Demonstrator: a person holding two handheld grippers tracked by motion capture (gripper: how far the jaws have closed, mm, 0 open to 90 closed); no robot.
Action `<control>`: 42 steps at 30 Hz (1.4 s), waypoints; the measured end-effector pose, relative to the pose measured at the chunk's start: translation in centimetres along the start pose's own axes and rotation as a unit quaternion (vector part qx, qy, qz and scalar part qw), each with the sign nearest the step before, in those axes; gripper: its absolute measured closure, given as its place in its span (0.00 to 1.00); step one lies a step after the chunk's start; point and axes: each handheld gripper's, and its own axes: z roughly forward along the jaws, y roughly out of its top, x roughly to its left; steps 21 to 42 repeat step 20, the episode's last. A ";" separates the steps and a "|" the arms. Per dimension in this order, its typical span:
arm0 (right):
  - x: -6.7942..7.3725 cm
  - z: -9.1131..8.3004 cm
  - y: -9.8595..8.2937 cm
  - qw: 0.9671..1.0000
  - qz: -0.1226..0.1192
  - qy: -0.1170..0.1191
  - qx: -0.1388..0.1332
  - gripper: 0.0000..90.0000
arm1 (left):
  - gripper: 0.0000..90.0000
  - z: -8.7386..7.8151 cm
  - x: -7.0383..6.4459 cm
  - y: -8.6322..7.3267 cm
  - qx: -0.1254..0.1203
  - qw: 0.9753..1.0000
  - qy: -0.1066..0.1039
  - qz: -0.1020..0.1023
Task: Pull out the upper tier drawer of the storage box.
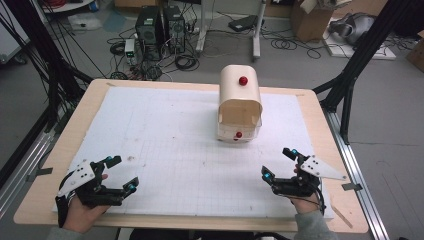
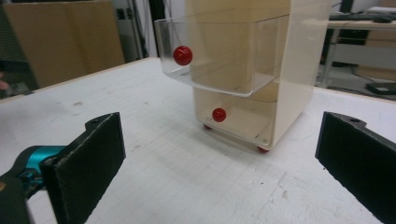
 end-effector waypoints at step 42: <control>-1.1 -1.6 -0.9 0.999 -0.013 0.035 0.004 0.00 | 0.02 0.2 -0.1 0.2 -0.001 1.000 -0.020 0.004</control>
